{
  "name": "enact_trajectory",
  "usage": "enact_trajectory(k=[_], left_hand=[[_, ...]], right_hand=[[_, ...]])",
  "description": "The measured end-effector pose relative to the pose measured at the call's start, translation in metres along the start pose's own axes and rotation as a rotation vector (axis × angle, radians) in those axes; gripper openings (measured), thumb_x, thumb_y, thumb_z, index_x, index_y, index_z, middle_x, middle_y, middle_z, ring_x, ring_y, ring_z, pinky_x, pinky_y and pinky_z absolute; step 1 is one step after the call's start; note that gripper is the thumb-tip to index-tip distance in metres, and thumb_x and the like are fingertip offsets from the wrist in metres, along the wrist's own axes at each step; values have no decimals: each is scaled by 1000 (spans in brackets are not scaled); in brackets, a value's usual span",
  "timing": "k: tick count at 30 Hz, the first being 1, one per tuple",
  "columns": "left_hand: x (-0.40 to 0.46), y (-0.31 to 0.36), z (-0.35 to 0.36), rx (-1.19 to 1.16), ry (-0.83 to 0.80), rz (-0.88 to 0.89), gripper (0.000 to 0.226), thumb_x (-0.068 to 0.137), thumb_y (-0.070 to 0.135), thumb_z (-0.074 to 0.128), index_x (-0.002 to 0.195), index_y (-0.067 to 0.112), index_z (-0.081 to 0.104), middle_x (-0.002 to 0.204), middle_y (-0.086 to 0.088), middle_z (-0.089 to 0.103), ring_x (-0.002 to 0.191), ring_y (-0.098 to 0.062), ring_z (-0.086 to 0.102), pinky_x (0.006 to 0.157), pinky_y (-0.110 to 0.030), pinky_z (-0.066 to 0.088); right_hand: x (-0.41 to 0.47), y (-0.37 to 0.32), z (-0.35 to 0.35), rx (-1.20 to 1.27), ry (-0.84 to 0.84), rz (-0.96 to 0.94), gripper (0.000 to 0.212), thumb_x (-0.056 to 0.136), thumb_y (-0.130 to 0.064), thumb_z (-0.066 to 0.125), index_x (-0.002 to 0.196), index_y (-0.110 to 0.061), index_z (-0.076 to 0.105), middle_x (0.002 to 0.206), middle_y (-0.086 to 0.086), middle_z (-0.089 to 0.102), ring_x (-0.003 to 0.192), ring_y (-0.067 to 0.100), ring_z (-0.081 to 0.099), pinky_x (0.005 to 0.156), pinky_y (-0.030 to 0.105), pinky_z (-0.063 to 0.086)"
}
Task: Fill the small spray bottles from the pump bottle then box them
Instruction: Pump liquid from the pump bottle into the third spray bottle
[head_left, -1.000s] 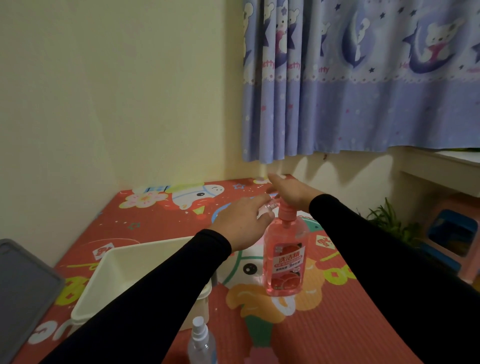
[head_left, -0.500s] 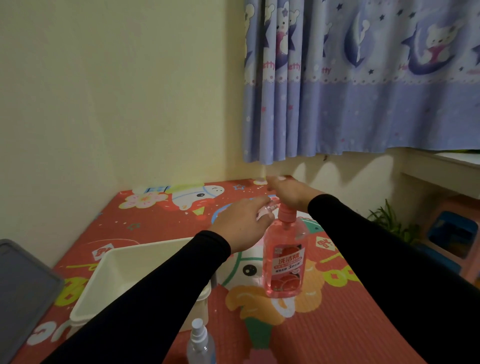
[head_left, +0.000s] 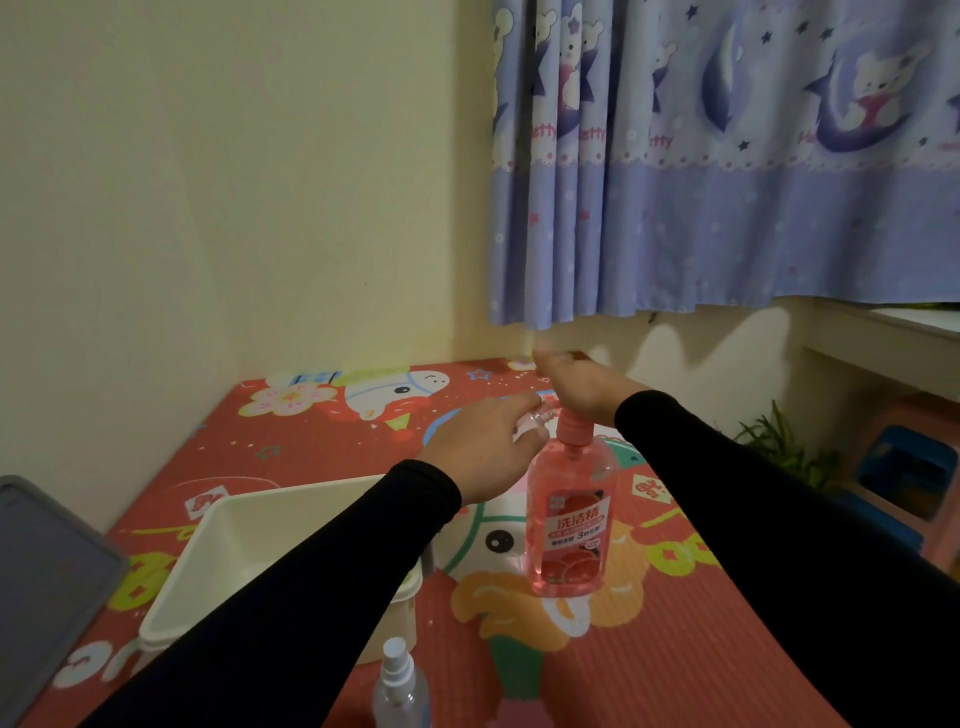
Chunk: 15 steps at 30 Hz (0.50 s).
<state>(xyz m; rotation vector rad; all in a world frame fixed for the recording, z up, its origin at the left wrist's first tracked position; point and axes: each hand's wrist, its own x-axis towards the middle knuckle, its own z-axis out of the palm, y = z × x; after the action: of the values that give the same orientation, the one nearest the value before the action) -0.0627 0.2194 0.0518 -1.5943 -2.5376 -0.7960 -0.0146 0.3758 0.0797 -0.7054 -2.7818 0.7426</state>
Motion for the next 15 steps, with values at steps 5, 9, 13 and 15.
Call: enact_trajectory(k=[5,9,13,15], left_hand=[[1,3,-4,-13,-8,1,37,99,38,42,133,26,49,119,-2,59,107,-23,55,83,-33,43],[4,5,-9,-3,12,16,43,100,40,41,141,28,43,127,-1,58,111,-21,55,84,-30,40],[2,-1,-1,11,7,16,44,99,39,41,142,26,42,134,-5,54,117,-23,51,90,-32,40],[0,-3,4,13,-9,-6,46,99,41,41,143,27,39,134,-7,53,118,-24,50,93,-33,39]], right_hand=[[-1,-2,-4,20,-12,28,53,104,-39,12,142,-12,39,149,22,39,134,33,40,109,39,28],[2,-2,-13,18,14,29,69,99,-59,10,148,-18,36,154,13,36,140,30,35,117,44,23],[1,-1,-3,47,23,23,60,103,-47,15,146,-12,38,153,16,36,139,30,36,115,40,24],[-1,-2,1,117,-4,67,50,106,-32,17,147,-8,32,152,20,35,137,34,38,111,40,28]])
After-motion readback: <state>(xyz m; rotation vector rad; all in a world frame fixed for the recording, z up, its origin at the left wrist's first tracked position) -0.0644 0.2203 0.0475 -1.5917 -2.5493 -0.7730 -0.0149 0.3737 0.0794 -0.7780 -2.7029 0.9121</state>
